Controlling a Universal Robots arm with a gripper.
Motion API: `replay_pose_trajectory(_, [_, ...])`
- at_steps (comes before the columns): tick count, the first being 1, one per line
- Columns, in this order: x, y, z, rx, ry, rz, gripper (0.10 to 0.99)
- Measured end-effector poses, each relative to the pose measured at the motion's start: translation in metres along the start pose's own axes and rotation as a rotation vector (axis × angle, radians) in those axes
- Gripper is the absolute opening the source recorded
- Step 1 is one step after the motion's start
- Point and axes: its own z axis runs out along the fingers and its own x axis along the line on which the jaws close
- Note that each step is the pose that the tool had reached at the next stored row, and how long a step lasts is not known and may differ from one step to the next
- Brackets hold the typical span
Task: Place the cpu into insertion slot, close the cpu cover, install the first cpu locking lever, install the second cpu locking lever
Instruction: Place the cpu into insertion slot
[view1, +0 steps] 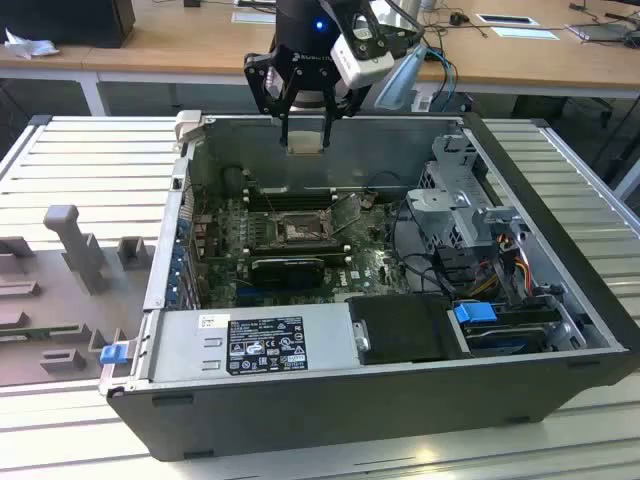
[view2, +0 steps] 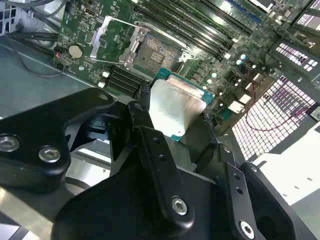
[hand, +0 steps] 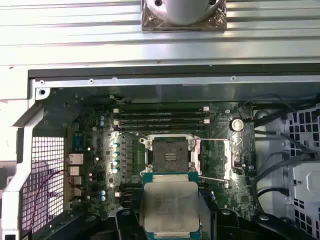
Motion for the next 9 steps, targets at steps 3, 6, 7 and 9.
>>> replay_pose_trajectory(3, [0.0000,0.0000,0.0001,0.000,-0.0012,0.013,0.529])
replay_pose_trajectory(6, [0.0000,0.0000,0.0001,0.000,-0.0018,0.020,0.529])
replay_pose_trajectory(7, [0.0000,0.0000,0.0001,0.000,-0.0019,0.022,0.529])
replay_pose_trajectory(9, [0.0000,0.0000,0.0002,0.000,-0.0023,0.026,0.529])
